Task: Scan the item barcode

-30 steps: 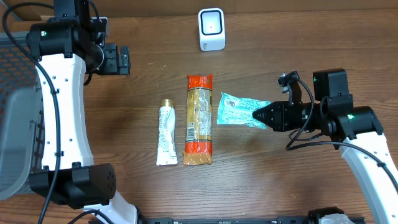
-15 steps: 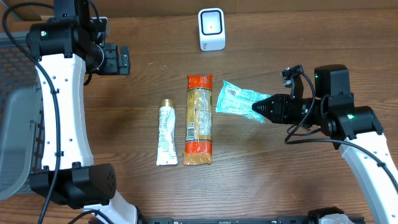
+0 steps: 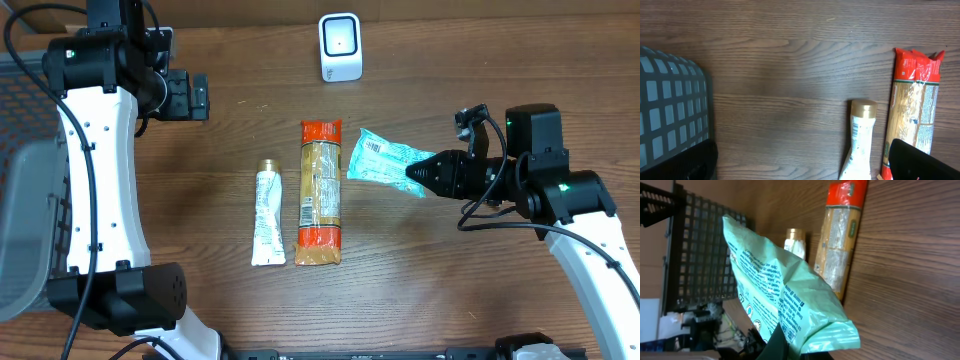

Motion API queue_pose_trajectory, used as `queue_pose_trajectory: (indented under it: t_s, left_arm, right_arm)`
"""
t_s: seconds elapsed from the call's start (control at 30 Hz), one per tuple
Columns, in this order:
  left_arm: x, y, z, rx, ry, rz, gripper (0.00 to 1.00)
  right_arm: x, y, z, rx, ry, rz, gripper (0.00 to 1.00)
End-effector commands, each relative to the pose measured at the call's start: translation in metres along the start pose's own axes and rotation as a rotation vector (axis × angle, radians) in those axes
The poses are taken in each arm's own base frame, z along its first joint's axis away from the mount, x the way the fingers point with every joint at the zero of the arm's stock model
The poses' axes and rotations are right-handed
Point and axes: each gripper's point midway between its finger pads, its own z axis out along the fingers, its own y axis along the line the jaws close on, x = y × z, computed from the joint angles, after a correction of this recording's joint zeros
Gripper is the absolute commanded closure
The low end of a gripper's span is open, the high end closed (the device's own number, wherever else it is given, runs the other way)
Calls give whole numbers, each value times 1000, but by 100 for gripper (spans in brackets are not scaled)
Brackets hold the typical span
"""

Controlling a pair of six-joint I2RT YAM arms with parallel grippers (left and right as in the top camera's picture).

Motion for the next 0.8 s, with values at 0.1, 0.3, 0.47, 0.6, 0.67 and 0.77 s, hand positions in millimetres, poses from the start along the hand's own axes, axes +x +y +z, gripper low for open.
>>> queue_pose_trajectory:
  t_s: [0.1,0.3,0.47,0.6,0.67,0.77]
  left_arm:
    - [0,-2,5,-3,13,25,0]
    - [0,-2,5,-3,13,25,0]
    - [0,-2,5,-3,13,25,0]
    - [0,-2,5,-3,13,25,0]
    - [0,-2,5,-3,13,25,0]
    - [0,-2,5,-3,13,25,0]
  right_arm:
    - [-60,20,-10,195,-105,-121,97]
    - [-141,32,2,543,-193,-289,96]
    - [-218,22,13,969,-424,-534,96]
    - [-255,24,35,1195,-508,-766,96]
    - [-265,23,57,1262,-457,-932,96]
    - [-280,19,85,1350,-405,-1132,96]
